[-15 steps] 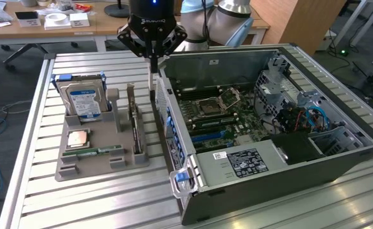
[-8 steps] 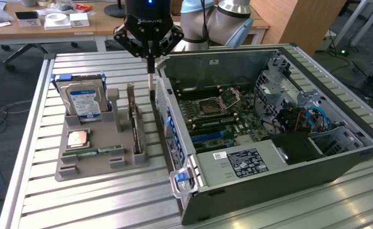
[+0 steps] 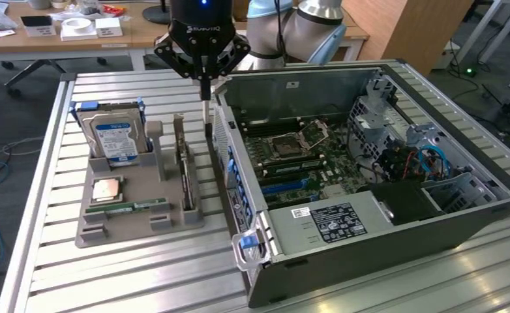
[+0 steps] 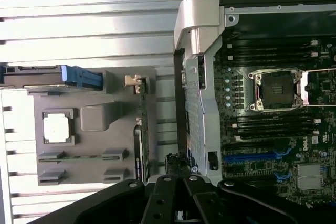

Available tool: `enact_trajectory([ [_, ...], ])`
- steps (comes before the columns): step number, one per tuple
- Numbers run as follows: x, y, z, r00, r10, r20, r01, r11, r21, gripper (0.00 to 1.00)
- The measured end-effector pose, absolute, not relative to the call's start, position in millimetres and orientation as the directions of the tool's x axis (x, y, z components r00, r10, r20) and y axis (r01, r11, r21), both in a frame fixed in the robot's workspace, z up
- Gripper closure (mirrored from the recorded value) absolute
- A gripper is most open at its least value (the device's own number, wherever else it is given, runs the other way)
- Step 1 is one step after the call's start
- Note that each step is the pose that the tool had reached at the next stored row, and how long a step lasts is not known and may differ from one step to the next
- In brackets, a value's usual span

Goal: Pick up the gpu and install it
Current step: 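Reach for the gpu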

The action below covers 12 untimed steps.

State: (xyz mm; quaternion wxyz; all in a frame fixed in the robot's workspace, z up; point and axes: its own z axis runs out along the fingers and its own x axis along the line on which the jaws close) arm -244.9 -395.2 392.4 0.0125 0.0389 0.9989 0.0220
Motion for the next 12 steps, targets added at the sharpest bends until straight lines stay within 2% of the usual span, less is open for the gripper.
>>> enact_trajectory([
  [12, -266.4, -394.5, 391.4, -0.997, 0.078, -0.023, 0.077, 0.996, 0.045, 0.89],
])
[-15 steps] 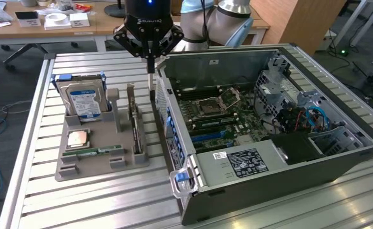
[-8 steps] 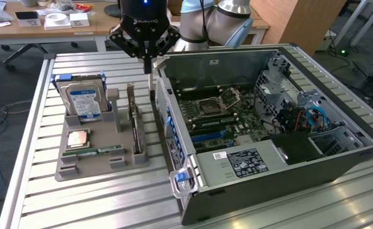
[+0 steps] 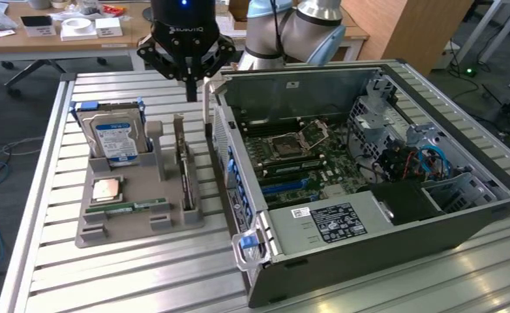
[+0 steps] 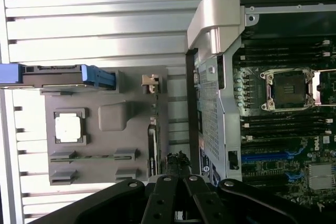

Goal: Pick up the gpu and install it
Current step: 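Reach for the gpu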

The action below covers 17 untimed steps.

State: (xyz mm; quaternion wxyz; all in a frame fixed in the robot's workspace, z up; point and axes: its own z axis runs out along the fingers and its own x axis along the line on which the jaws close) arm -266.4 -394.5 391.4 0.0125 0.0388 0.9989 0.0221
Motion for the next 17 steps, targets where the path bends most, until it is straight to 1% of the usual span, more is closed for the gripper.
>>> enact_trajectory([
  [17, -291.0, -393.0, 390.4, -0.997, 0.078, -0.023, 0.077, 0.996, 0.045, 0.89],
])
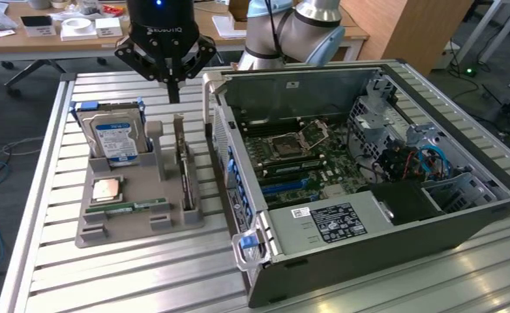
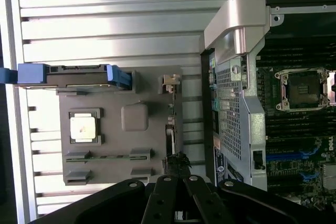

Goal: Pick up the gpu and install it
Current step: 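Reach for the gpu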

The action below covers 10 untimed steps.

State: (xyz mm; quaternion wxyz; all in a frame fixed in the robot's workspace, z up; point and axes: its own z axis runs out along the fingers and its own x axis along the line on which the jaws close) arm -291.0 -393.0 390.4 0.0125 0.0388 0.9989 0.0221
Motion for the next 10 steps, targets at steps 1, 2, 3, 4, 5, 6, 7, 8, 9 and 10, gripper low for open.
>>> enact_trajectory([
  [1, -291.4, -393.1, 390.5, -0.997, 0.078, -0.023, 0.077, 0.996, 0.045, 0.89],
  [2, -291.9, -393.1, 390.5, -0.997, 0.078, -0.023, 0.077, 0.996, 0.045, 0.89],
  [3, -292.1, -393.0, 390.4, -0.997, 0.078, -0.023, 0.077, 0.996, 0.045, 0.89],
  [4, -292.1, -393.0, 390.4, -0.997, 0.078, -0.023, 0.077, 0.996, 0.045, 0.89],
  [5, -292.1, -393.0, 390.4, -0.997, 0.078, -0.023, 0.077, 0.996, 0.045, 0.89],
  [6, -292.1, -393.0, 390.4, -0.997, 0.078, -0.023, 0.077, 0.996, 0.045, 0.89],
  [7, -292.1, -393.1, 390.4, -0.997, 0.078, -0.023, 0.077, 0.996, 0.045, 0.89],
  [8, -292.1, -393.0, 390.4, -0.997, 0.078, -0.023, 0.077, 0.996, 0.045, 0.89],
  [9, -292.2, -393.2, 390.4, -0.997, 0.078, -0.023, 0.077, 0.996, 0.045, 0.89],
  [10, -292.3, -393.7, 390.5, -0.997, 0.078, -0.023, 0.077, 0.996, 0.045, 0.89],
])
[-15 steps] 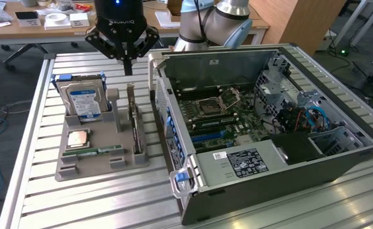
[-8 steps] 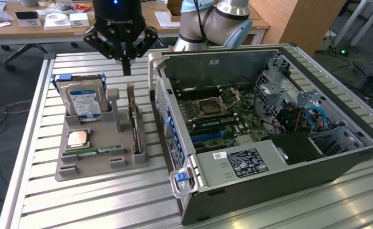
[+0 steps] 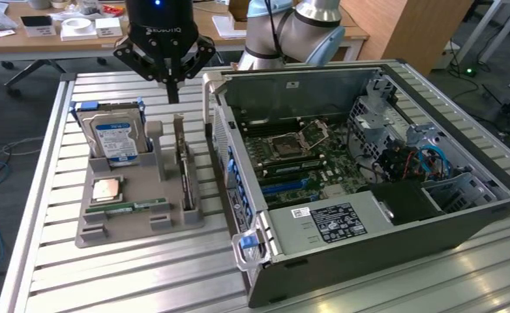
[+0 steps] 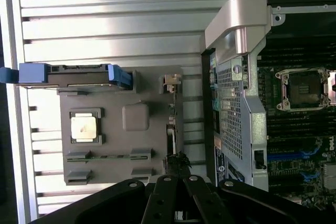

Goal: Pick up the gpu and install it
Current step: 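Reach for the gpu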

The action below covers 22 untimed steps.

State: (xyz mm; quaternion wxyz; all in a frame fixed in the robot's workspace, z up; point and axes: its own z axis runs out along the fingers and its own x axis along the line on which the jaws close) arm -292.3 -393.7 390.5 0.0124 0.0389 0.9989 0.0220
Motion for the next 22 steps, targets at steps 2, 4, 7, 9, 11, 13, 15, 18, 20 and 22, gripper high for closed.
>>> enact_trajectory([
  [2, -292.2, -395.6, 390.4, -0.997, 0.078, -0.023, 0.077, 0.996, 0.045, 0.89],
  [4, -292.2, -398.7, 390.4, -0.997, 0.078, -0.023, 0.077, 0.996, 0.045, 0.89],
  [7, -292.3, -404.5, 390.4, -0.997, 0.078, -0.023, 0.077, 0.996, 0.045, 0.89],
  [9, -292.4, -408.1, 390.4, -0.997, 0.078, -0.023, 0.077, 0.996, 0.045, 0.89],
  [11, -292.7, -411.3, 390.4, -0.997, 0.078, -0.023, 0.077, 0.996, 0.045, 0.89],
  [13, -293.1, -413.5, 390.4, -0.997, 0.078, -0.023, 0.077, 0.996, 0.045, 0.89],
  [15, -294.3, -414.2, 390.4, -0.997, 0.078, -0.023, 0.077, 0.996, 0.045, 0.89],
  [18, -296.1, -415.2, 390.3, -0.997, 0.078, -0.023, 0.077, 0.996, 0.045, 0.89],
  [20, -296.5, -416.5, 390.3, -0.997, 0.078, -0.023, 0.077, 0.996, 0.045, 0.89],
  [22, -296.6, -418.4, 390.3, -0.997, 0.078, -0.023, 0.077, 0.996, 0.045, 0.89],
])
